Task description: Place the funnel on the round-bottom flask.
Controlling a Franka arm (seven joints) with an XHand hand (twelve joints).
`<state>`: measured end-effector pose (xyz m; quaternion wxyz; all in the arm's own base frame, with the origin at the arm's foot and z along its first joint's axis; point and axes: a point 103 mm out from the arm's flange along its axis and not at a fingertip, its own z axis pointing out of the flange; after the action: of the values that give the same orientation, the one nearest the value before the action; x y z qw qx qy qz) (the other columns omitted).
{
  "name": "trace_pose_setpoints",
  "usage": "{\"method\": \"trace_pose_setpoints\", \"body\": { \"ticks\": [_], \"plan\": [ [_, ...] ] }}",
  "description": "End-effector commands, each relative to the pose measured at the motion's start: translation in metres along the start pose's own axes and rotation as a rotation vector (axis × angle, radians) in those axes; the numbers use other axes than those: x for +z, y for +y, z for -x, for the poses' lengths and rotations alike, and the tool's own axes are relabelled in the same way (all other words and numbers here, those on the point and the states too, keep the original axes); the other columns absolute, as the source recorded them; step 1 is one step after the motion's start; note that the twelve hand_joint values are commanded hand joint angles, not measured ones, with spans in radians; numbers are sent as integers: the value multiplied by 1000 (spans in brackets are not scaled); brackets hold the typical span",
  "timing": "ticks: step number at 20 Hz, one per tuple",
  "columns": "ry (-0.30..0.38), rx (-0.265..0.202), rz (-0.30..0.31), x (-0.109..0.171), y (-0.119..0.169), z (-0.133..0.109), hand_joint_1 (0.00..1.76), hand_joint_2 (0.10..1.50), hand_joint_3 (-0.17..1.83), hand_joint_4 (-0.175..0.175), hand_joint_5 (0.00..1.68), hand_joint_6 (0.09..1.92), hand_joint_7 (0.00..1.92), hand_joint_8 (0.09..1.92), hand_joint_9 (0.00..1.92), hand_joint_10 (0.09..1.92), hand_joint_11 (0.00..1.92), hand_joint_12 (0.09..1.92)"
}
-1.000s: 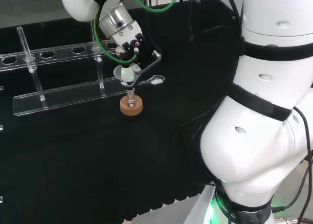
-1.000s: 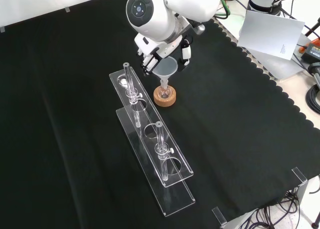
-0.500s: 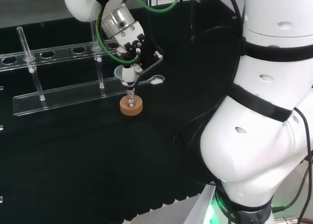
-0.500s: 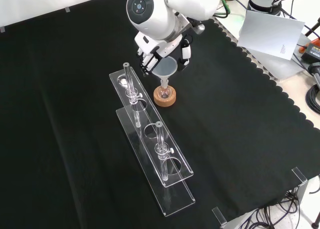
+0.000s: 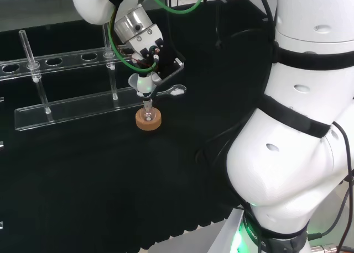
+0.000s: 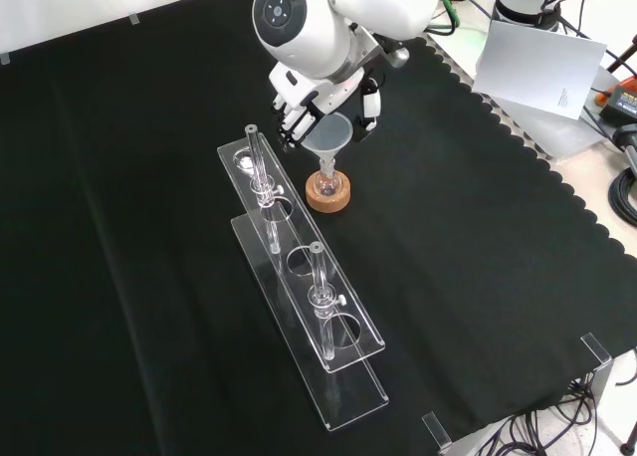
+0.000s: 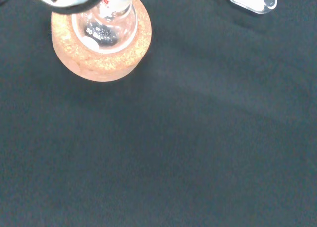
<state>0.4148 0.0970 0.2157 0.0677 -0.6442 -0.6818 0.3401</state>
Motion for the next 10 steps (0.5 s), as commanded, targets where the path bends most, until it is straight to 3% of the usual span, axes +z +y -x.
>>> {"method": "trace_pose_setpoints", "body": {
  "ticks": [1, 10],
  "plan": [
    [-9, 1, -12, 0, -2, 0, 805, 617, 683, -51, 307, 98, 136, 744, 512, 668, 301, 1373],
    [-4, -4, -23, -1, -5, -1, 798, 591, 662, -48, 259, 87, 1, 615, 357, 695, 259, 1389]
  ]
}}
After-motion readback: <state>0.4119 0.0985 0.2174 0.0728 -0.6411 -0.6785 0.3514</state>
